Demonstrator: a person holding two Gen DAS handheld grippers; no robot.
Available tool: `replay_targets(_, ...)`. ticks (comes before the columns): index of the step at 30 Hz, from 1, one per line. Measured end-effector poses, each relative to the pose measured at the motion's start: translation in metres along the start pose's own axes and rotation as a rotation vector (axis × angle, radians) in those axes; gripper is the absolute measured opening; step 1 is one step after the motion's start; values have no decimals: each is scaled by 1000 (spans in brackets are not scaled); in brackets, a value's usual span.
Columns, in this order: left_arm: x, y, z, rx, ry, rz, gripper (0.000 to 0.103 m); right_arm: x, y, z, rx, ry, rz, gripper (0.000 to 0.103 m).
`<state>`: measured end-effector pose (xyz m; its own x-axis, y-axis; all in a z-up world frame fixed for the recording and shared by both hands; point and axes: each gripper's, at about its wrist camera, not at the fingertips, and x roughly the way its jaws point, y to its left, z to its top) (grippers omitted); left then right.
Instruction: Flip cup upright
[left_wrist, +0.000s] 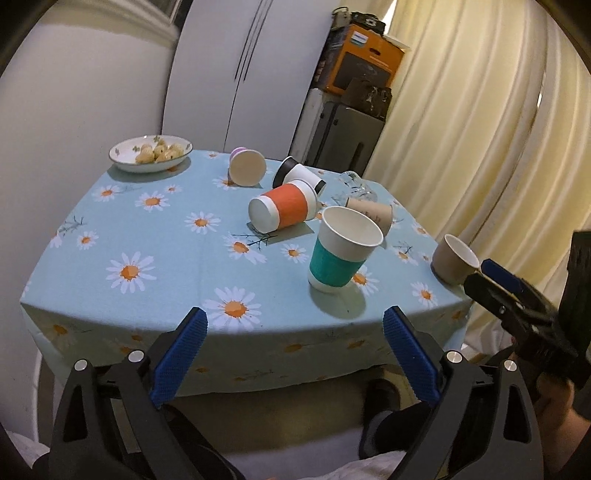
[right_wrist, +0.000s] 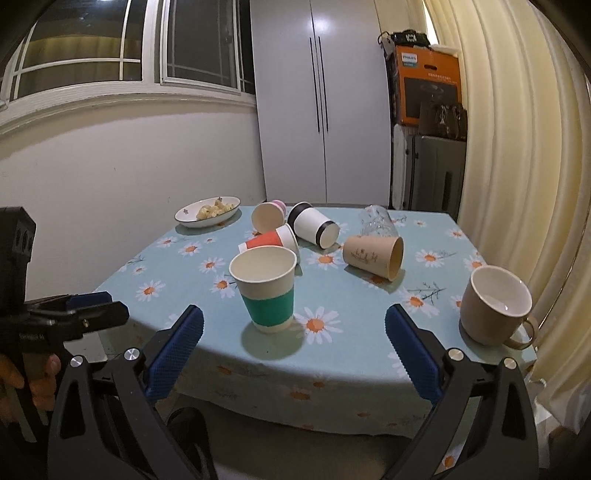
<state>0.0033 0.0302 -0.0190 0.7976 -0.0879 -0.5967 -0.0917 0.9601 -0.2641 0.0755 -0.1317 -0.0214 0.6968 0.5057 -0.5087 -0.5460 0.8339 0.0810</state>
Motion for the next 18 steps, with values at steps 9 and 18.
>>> replay_targets(9, -3, -14, -5, 74, -23, 15, 96, -8, -1, -2, -29, 18, 9, 98)
replay_targets(18, -3, -22, -10, 98, -20, 27, 96, -12, 0, -7, -55, 37, 2, 98)
